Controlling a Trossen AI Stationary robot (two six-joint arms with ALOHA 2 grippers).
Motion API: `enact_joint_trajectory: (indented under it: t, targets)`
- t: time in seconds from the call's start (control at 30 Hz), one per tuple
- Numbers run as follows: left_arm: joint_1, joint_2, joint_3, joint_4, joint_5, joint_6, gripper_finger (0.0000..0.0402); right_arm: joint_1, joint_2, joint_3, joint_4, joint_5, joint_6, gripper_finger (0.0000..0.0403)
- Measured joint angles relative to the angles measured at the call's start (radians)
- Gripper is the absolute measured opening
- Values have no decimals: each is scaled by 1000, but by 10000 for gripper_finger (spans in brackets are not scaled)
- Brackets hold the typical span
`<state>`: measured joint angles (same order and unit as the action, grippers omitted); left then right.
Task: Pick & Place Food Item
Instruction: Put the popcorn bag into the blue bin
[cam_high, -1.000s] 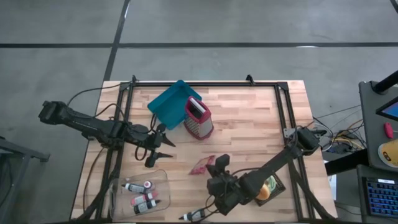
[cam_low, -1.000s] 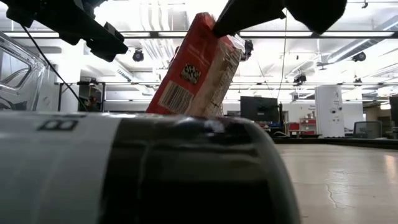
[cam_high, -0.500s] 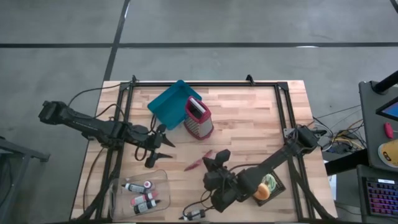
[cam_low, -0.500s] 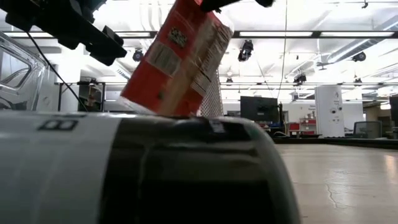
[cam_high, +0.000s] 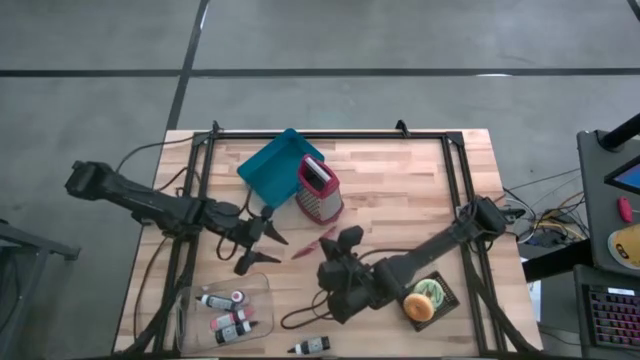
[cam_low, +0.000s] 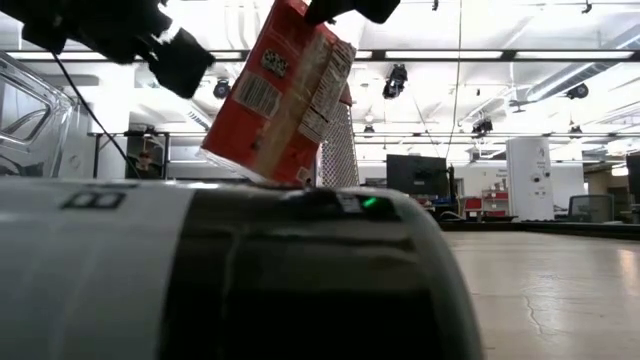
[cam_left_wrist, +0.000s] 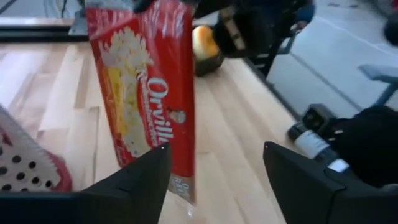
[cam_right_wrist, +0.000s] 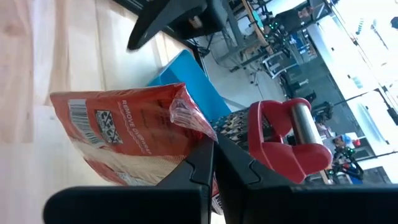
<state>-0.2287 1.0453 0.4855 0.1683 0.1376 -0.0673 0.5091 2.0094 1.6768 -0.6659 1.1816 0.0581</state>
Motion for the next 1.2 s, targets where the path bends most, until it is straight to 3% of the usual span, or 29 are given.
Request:
enact_joint_trajectory:
  t: [0.27,0.77,0.93,1.07,1.2]
  targets:
    - [0,126,2,116,-59,-8,304,-31,0,0,3,-5,-10,7]
    - [-1,322,134,124,-122,26,303,-52,0,3,79,-31,-69,7]
    - [0,369,160,121,-187,22,303,-51,0,4,94,-32,-89,7]
    - [1,373,168,115,-248,7,289,-51,0,4,105,-35,-96,7]
    - [1,358,167,109,-266,3,242,-51,0,4,109,-38,-97,7]
